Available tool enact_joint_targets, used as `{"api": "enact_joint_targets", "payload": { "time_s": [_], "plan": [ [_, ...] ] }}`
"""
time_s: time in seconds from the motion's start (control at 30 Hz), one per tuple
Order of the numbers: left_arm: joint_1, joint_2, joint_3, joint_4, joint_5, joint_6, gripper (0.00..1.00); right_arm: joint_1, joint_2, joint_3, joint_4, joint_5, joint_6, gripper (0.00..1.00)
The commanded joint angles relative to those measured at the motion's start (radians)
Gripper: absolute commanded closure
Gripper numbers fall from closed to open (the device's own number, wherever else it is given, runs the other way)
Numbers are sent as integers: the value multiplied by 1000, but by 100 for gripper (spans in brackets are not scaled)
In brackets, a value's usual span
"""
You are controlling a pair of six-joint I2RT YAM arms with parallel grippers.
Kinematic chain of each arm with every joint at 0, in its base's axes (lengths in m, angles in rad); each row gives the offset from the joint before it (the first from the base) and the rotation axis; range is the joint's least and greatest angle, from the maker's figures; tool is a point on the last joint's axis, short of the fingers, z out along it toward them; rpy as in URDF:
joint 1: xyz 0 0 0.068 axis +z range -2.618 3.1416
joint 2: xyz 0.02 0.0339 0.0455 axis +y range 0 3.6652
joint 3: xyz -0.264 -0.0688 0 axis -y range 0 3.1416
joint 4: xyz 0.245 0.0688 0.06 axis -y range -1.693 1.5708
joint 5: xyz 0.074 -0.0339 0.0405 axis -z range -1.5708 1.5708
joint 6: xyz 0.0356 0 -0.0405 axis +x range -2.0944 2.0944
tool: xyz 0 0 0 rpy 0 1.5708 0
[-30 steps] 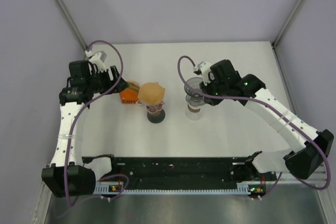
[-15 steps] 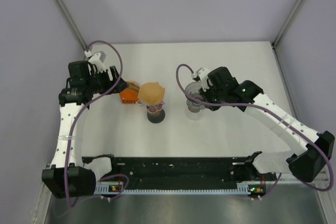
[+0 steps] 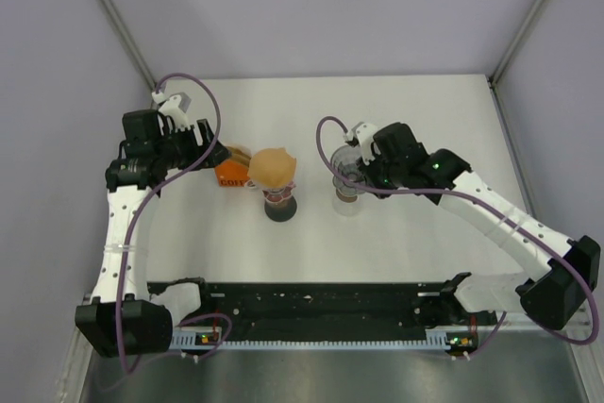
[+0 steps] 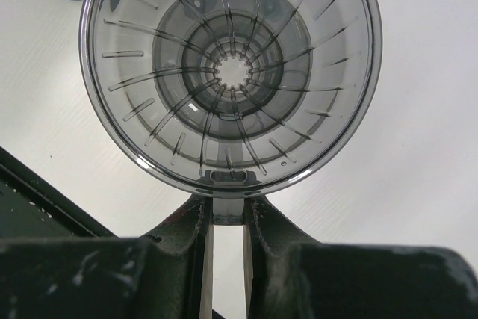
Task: Place the coffee filter in the dripper
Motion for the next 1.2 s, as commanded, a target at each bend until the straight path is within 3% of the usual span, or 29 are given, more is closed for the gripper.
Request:
{"api": "enact_joint_targets", "payload": {
  "time_s": [0.0,0.17,0.4,0.57,0.77,0.93,1.17],
  "plan": [
    [8,-32,-2,38,10,17,26,-8,-10,0,44,0,-3,91],
    [6,-29,0,39,15,17,26,-8,-1,30,11,-11,4,61],
    [7,-22,6,41,-17,39,26,-8,-12,104,-45,6,18,37],
    [6,1,15,91,-215,123,26,-8,-27,174,-104,56,37,23],
    [-47,130,41,180,-402,181,30,-9,-51,248,-131,142,60,18],
    [-63,264,87,153,-448,206,41,-10,-76,262,-130,161,67,18],
    [-73,354,118,193,-484,217,50,-10,-67,254,-134,151,66,18]
  ]
}}
